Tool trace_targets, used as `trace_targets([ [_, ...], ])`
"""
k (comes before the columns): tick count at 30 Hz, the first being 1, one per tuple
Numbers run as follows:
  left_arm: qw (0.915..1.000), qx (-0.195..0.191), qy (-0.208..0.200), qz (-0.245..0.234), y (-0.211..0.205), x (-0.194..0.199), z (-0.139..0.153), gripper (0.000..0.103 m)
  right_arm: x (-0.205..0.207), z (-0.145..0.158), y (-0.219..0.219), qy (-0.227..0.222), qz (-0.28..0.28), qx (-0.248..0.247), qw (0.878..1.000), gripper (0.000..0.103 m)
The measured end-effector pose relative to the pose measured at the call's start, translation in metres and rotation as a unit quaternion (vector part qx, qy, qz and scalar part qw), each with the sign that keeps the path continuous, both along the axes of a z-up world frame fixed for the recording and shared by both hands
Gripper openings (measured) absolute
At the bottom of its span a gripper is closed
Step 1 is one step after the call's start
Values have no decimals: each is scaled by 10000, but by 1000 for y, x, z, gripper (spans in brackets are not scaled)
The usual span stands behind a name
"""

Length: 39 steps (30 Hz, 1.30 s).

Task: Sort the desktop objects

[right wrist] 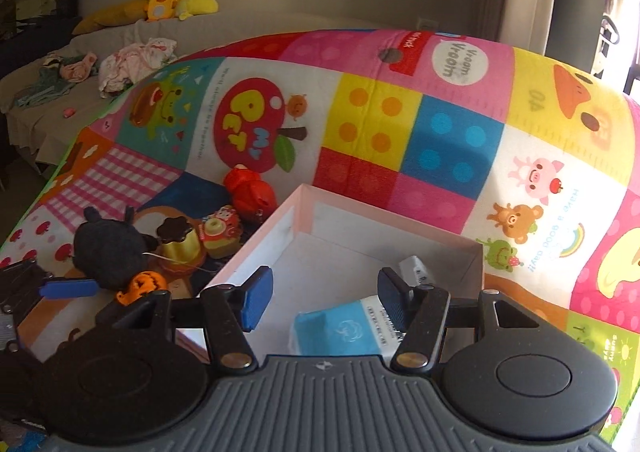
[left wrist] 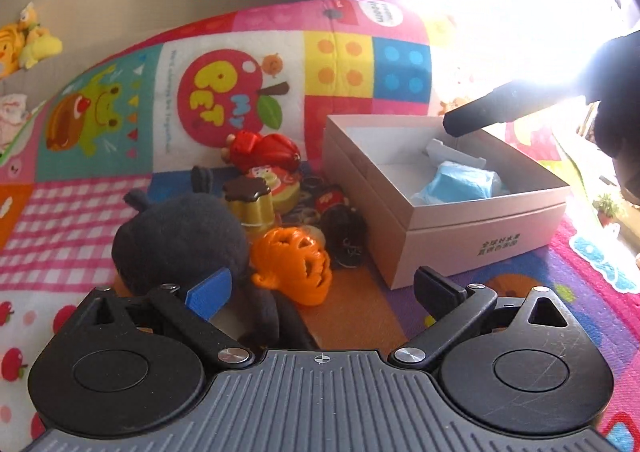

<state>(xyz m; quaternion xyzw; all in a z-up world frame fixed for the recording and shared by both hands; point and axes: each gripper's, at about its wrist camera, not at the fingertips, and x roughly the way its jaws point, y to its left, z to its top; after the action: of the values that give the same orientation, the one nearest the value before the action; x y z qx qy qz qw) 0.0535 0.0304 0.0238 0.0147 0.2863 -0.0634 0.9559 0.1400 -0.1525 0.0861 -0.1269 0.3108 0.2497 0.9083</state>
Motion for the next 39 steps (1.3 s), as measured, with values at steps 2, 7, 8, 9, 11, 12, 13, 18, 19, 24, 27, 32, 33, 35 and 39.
trace_targets([
  [2,9998,209,35,40,-5,11,-3,86,-10,1,9,28,167,68,9998,58],
  [7,9977,672,19,77,-14,25,-13,64,-23,5,22,74,419,236,9988,62],
  [8,9969,773,-10,133,-14,25,-15,55,-25,5,22,80,434,263,9987,62],
  [9,9968,786,-20,143,-12,24,-14,53,-27,5,20,100,438,297,9985,63],
  [11,9974,706,-87,116,-8,15,-9,47,-31,5,16,139,417,332,9985,64],
  [12,9975,690,-140,66,-7,8,-5,34,-33,4,14,135,401,326,9986,64],
  [13,9978,651,-155,-7,-7,1,-1,14,-36,3,12,127,394,315,9986,65],
  [18,9948,299,-134,-961,-23,-34,13,17,-48,-1,-2,211,366,336,9985,67],
  [19,9926,240,-68,-1190,-29,-39,13,22,-52,-3,-4,242,395,365,9983,67],
  [24,9934,368,-83,-1084,-31,-55,8,66,-72,-22,22,211,803,257,9962,49],
  [27,9971,430,154,-605,-12,-50,1,76,-78,-31,62,-154,1100,-167,9937,46],
  [32,9989,395,233,-27,21,-49,-3,91,-43,-38,116,43,1118,-647,9916,46],
  [33,9993,301,207,49,29,-51,-3,95,-37,-41,124,21,1092,-779,9910,46],
  [35,9996,155,185,124,38,-53,-2,95,-26,-51,139,-113,979,-1073,9893,46],
  [39,9998,-28,169,123,48,-57,-1,96,-11,-66,151,151,959,-1294,9868,33],
])
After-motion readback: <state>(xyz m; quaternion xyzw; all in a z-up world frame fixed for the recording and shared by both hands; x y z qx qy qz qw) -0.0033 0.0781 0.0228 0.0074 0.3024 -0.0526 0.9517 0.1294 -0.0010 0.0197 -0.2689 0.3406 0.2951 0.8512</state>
